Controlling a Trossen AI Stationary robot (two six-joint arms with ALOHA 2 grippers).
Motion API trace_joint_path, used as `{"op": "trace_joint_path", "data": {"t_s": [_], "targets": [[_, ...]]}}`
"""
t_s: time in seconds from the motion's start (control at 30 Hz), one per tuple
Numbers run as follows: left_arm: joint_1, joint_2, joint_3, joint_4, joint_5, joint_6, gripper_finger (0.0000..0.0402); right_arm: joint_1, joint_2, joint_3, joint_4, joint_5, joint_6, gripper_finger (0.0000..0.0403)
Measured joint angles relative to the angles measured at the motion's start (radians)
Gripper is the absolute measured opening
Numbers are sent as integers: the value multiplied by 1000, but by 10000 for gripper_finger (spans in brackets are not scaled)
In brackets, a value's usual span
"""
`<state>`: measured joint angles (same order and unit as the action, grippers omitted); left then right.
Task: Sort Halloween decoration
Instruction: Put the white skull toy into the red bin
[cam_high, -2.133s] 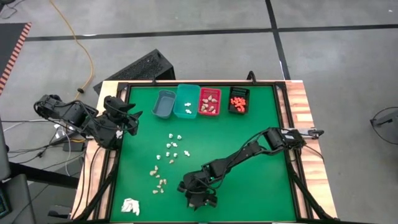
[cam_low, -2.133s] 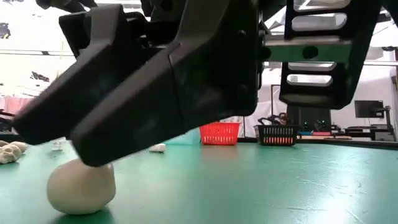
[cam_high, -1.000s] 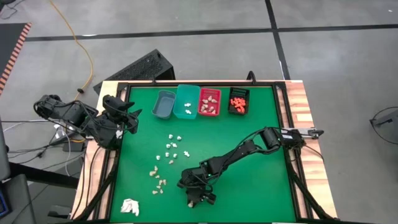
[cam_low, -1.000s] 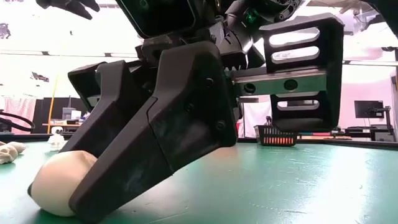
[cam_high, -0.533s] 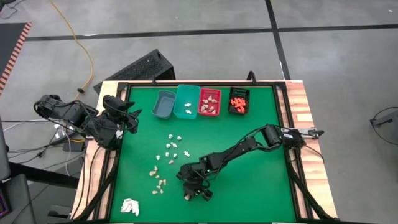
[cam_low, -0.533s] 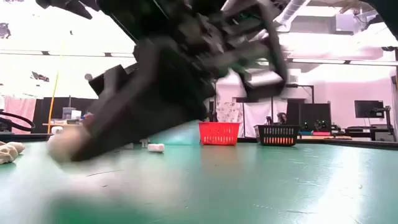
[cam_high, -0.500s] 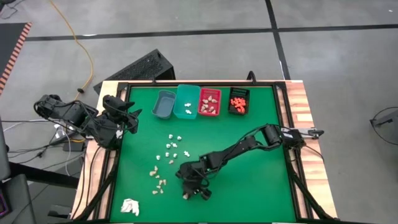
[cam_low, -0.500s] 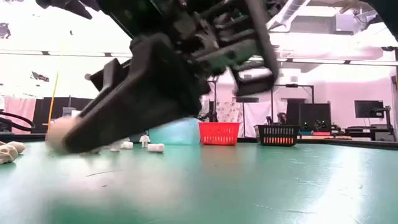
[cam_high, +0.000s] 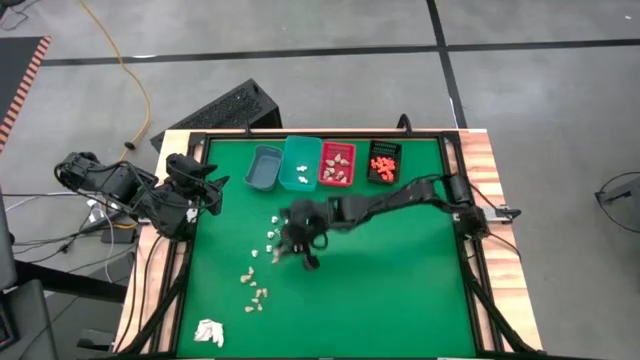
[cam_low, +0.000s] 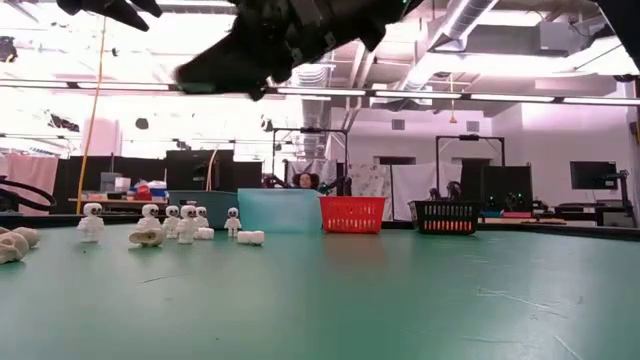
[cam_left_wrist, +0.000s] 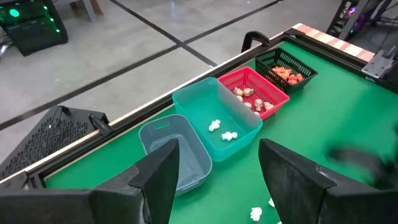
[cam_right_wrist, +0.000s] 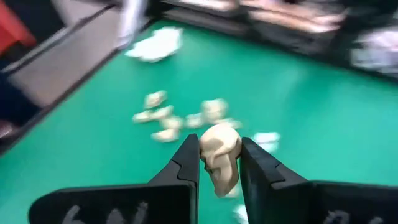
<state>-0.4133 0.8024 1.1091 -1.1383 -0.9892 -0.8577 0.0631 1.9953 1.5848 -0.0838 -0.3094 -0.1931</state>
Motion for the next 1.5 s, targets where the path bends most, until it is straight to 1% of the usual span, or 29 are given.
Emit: {"op": "trace_joint_path", "data": {"t_s": [0.1, 0.27, 0.37, 0.57, 0.7, 0.8, 0.97, 1.03, 1.1, 1.17, 1.33, 1.5], "targets": [[0, -7, 0, 14, 28, 13, 210, -79, -58, 0, -54, 39, 24, 75], [0, -34, 1, 72, 102, 128, 210, -220, -130, 0, -177, 104, 58, 75], [0, -55, 1, 95, 114, 193, 210, -295, -155, 0, -231, 111, 76, 75], [1, -134, 1, 113, 128, 244, 210, -421, -161, 0, -399, 110, 85, 75], [1, -185, 1, 125, 136, 246, 210, -479, -161, 0, -525, 109, 38, 75], [1, -203, 1, 190, 138, 271, 210, -508, -158, -1, -582, 104, -2, 75], [1, -173, -9, 350, 177, 358, 210, -559, -158, -29, -584, 101, -80, 75], [2, -156, -43, 435, 198, 401, 210, -582, -158, -55, -592, 93, -102, 75], [12, -145, -82, 515, 242, 436, 210, -607, -158, -79, -594, 74, -114, 75], [35, -140, -123, 569, 269, 447, 210, -629, -158, -100, -584, 51, -126, 75], [145, -143, -189, 591, 323, 403, 210, -657, -158, -154, -509, 44, -133, 89], [274, -151, -231, 605, 438, 383, 210, -664, -158, -154, -492, 45, -198, 127]]}}
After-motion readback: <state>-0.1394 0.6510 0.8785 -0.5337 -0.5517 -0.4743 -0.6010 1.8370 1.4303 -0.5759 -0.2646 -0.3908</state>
